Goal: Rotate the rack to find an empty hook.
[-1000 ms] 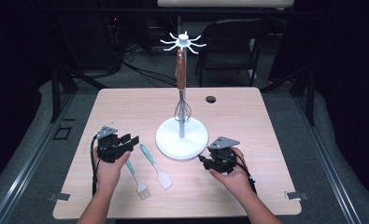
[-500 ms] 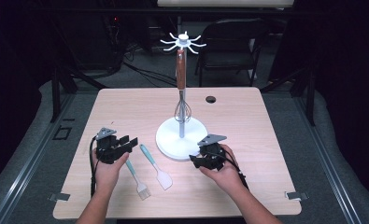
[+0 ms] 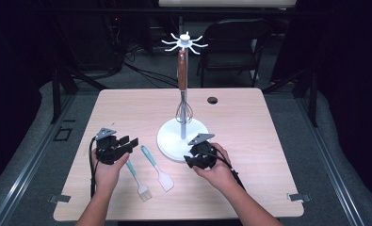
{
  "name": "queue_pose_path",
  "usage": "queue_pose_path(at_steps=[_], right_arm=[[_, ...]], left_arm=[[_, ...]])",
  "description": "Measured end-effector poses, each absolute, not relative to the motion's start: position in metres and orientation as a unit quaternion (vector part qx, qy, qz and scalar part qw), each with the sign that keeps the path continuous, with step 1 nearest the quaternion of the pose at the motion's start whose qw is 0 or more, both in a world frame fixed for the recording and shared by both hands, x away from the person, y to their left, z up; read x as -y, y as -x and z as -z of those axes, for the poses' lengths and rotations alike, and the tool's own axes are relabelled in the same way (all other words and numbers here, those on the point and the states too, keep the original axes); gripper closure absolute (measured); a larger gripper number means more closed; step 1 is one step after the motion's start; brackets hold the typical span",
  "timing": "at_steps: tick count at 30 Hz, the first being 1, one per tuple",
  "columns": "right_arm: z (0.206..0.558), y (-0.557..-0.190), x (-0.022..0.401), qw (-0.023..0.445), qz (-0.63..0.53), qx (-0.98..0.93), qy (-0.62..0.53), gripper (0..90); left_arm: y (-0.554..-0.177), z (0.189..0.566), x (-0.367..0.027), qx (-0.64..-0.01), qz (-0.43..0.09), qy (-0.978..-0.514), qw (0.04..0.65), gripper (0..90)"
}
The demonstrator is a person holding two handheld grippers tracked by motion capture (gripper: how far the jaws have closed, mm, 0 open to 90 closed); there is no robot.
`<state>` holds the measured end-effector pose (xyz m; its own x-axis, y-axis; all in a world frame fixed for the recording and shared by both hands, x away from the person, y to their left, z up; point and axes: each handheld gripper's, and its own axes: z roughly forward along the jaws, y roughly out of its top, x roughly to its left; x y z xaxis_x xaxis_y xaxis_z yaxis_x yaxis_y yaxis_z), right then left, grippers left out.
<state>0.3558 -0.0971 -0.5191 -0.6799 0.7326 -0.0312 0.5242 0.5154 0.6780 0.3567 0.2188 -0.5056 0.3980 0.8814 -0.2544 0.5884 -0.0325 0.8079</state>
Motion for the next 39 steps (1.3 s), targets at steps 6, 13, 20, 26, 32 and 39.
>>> queue_pose_path(at_steps=[6, 13, 20, 26, 32, 39], right_arm=[[0.525, -0.357, 0.088, 0.12, -0.327, -0.856, -0.382, 64.0], [0.537, -0.354, 0.066, 0.1, -0.311, -0.871, -0.367, 70.5], [0.547, -0.353, 0.04, 0.084, -0.308, -0.881, -0.351, 76.2], [0.552, -0.353, 0.018, 0.069, -0.308, -0.885, -0.342, 76.6], [0.555, -0.354, 0.001, 0.066, -0.301, -0.891, -0.333, 76.7], [0.559, -0.356, -0.012, 0.067, -0.289, -0.897, -0.328, 76.7]], left_arm=[[-0.357, 0.506, -0.216, -0.522, -0.161, -0.704, 0.454, 53.0], [-0.356, 0.506, -0.215, -0.519, -0.159, -0.709, 0.45, 52.9], [-0.354, 0.506, -0.215, -0.52, -0.16, -0.708, 0.449, 53.0], [-0.352, 0.507, -0.216, -0.52, -0.161, -0.711, 0.446, 53.0], [-0.346, 0.506, -0.223, -0.526, -0.168, -0.704, 0.446, 53.0], [-0.34, 0.506, -0.23, -0.533, -0.173, -0.698, 0.446, 53.0]])
